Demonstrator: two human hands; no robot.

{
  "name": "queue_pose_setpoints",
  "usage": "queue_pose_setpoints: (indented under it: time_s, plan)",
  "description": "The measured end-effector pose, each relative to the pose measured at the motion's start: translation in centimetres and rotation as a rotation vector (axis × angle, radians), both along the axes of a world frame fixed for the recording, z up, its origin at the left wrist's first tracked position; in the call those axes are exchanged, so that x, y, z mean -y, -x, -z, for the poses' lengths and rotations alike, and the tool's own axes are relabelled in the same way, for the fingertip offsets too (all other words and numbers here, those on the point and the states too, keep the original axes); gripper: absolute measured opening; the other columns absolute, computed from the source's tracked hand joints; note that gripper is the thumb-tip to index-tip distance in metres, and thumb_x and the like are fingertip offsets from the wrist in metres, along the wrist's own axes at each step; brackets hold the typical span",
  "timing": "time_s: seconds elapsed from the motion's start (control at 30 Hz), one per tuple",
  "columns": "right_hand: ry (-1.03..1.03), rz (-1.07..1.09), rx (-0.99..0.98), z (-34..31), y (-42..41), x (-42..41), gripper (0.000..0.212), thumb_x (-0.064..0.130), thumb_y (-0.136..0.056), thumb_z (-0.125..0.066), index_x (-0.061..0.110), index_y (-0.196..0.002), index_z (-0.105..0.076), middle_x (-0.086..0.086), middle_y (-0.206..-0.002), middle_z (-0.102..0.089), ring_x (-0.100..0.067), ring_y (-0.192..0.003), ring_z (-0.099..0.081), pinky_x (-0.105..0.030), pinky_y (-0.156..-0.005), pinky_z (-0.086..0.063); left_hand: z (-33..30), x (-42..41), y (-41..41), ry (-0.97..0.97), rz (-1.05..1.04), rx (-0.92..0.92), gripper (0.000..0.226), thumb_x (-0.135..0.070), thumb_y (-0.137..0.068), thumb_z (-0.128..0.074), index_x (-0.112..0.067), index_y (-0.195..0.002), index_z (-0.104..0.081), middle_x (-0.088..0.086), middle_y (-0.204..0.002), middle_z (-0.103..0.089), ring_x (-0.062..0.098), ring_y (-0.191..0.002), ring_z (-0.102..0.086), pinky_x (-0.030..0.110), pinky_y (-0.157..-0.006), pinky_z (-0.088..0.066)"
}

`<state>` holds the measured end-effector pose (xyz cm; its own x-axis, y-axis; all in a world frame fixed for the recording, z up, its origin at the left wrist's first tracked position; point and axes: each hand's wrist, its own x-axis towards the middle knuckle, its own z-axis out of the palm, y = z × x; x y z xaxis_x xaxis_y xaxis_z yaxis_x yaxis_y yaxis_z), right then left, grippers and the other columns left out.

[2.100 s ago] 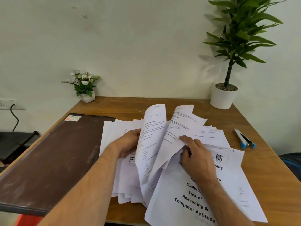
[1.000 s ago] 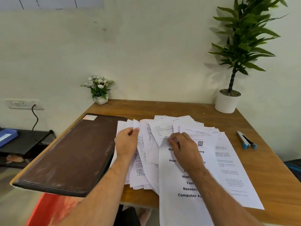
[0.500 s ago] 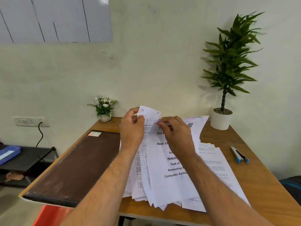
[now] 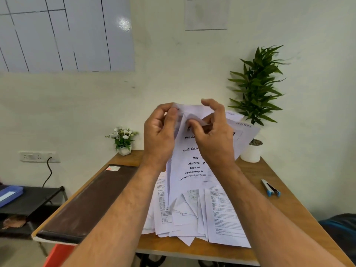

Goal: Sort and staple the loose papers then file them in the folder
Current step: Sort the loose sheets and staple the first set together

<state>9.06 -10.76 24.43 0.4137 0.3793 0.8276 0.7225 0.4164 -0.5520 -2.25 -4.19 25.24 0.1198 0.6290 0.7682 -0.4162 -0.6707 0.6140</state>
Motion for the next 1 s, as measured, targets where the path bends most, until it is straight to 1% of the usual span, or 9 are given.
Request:
queue_pose_setpoints:
  time_s: [0.17, 0.37, 0.47, 0.6, 0.67, 0.77, 0.83, 0.9, 1.0]
  plan:
    - [0.056, 0.058, 0.052, -2.7, 0.1, 1.0, 0.029, 0.024, -0.09, -0.07, 0.029, -0.117, -0.062, 0.014, -0.067, -0.059, -0.004, -0.064, -0.063, -0.025, -0.065, -0.055, -0.2, 0.7, -0.5, 0.189, 0.185, 0.094, 0.016, -0.019, -0.106, -0.052, -0.022, -0.099, -0.066, -0.003, -0.083, -0.073, 0.013, -0.074, -0.066, 0.029, -0.067, -0.056]
    - [0.395, 0.147, 0.066, -0.9, -1.5, -0.6, 0.026, 0.031, -0.089, -0.067, 0.034, -0.113, -0.059, 0.007, -0.077, -0.062, -0.014, -0.074, -0.064, -0.037, -0.071, -0.056, 3.8, -1.3, -3.0, 0.514, 0.33, 0.116, 0.02, -0.014, -0.106, -0.05, -0.017, -0.107, -0.07, 0.011, -0.101, -0.075, 0.023, -0.088, -0.069, 0.037, -0.081, -0.058]
    - [0.51, 0.181, 0.075, 1.7, -2.5, -2.0, 0.026, 0.029, -0.089, -0.065, 0.03, -0.115, -0.058, 0.004, -0.083, -0.062, -0.022, -0.084, -0.063, -0.036, -0.075, -0.054, 6.9, -1.7, -4.2, 0.662, 0.35, 0.071, 0.026, -0.023, -0.107, -0.05, -0.011, -0.12, -0.068, 0.017, -0.111, -0.074, 0.029, -0.094, -0.07, 0.042, -0.086, -0.057]
    - [0.609, 0.168, 0.079, 7.2, -3.6, -3.2, 0.021, 0.032, -0.091, -0.065, 0.023, -0.11, -0.062, -0.001, -0.088, -0.066, -0.024, -0.09, -0.064, -0.031, -0.073, -0.046, 11.5, -1.7, -4.8, 0.68, 0.265, -0.13, 0.018, -0.024, -0.101, -0.061, -0.014, -0.107, -0.075, 0.015, -0.101, -0.077, 0.029, -0.089, -0.073, 0.045, -0.081, -0.06]
    - [0.629, 0.165, 0.058, 9.6, -4.1, -3.6, 0.024, 0.033, -0.091, -0.067, 0.023, -0.113, -0.063, -0.001, -0.102, -0.066, -0.023, -0.096, -0.063, -0.032, -0.079, -0.048, 13.1, -2.0, -4.9, 0.696, 0.24, -0.199, 0.016, -0.022, -0.102, -0.061, -0.017, -0.105, -0.076, 0.013, -0.098, -0.077, 0.03, -0.088, -0.074, 0.044, -0.078, -0.062]
    - [0.629, 0.173, 0.039, 12.4, -4.4, -3.3, 0.047, 0.032, -0.092, -0.069, 0.028, -0.136, -0.053, 0.001, -0.132, -0.052, -0.018, -0.114, -0.057, -0.033, -0.093, -0.049, 15.5, -2.1, -4.8, 0.733, 0.208, -0.301, 0.021, -0.029, -0.105, -0.053, -0.023, -0.114, -0.072, 0.004, -0.099, -0.078, 0.024, -0.088, -0.076, 0.043, -0.078, -0.063]
    - [0.69, 0.155, 0.059, 14.2, -3.9, -3.3, 0.059, 0.029, -0.094, -0.066, 0.033, -0.148, -0.041, 0.005, -0.147, -0.04, -0.016, -0.12, -0.053, -0.034, -0.096, -0.049, 17.4, -2.2, -4.6, 0.748, 0.191, -0.343, 0.024, -0.032, -0.107, -0.049, -0.028, -0.123, -0.067, -0.004, -0.107, -0.077, 0.019, -0.094, -0.075, 0.043, -0.082, -0.063]
    - [0.768, 0.138, 0.1, 15.4, -3.6, -4.0, 0.055, 0.027, -0.098, -0.061, 0.034, -0.149, -0.04, 0.007, -0.153, -0.037, -0.018, -0.124, -0.054, -0.036, -0.1, -0.048, 18.7, -2.7, -4.4, 0.771, 0.168, -0.344, 0.023, -0.031, -0.107, -0.049, -0.034, -0.127, -0.061, -0.007, -0.113, -0.074, 0.016, -0.099, -0.074, 0.044, -0.085, -0.063]
    - [0.862, 0.136, 0.098, 16.5, -3.8, -5.5, 0.043, 0.024, -0.101, -0.054, 0.027, -0.144, -0.049, 0.001, -0.147, -0.048, -0.021, -0.129, -0.052, -0.035, -0.108, -0.042, 20.1, -3.9, -4.3, 0.824, 0.138, -0.343, 0.02, -0.029, -0.108, -0.048, -0.034, -0.126, -0.055, -0.007, -0.116, -0.071, 0.016, -0.101, -0.073, 0.044, -0.088, -0.061]
